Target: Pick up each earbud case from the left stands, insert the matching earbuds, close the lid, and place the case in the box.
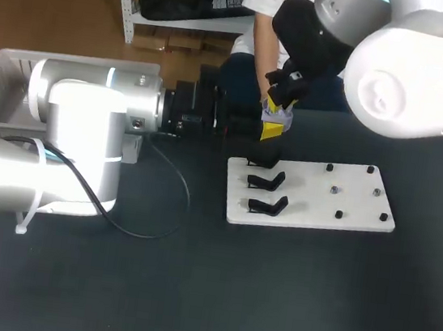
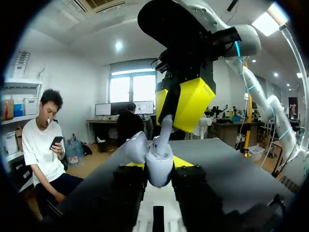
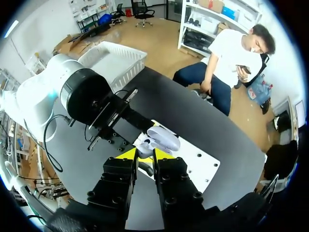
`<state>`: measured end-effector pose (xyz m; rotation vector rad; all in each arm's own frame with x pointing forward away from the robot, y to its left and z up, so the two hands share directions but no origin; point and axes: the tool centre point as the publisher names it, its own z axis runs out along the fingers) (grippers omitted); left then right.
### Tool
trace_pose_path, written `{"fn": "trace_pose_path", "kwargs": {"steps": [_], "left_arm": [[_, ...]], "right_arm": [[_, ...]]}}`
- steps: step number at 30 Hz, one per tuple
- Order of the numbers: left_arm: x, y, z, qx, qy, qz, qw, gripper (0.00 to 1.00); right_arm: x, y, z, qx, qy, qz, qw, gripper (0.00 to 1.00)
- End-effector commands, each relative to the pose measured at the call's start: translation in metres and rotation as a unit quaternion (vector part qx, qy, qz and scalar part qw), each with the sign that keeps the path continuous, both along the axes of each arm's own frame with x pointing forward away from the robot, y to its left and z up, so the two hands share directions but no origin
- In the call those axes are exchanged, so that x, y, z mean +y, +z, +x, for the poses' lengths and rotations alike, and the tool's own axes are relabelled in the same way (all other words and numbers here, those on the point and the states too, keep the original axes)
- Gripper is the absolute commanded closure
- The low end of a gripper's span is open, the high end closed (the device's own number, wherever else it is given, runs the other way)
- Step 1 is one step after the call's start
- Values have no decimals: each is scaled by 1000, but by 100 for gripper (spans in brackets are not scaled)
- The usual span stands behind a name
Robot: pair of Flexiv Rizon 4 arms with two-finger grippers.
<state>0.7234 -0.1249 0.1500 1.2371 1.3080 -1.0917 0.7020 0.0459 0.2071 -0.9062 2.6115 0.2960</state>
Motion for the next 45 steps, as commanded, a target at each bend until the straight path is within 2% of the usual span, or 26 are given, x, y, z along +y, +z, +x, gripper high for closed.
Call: {"fn": "trace_pose_path", "kwargs": {"steps": [1, 45], "left_arm": [[0, -2, -1, -3, 3, -4, 1000, 100], [0, -2, -1, -3, 3, -4, 1000, 100]], "right_arm": [[2, 0, 2, 1, 0, -3, 1000, 100], [3, -13, 7, 1, 7, -39, 999, 100]]}}
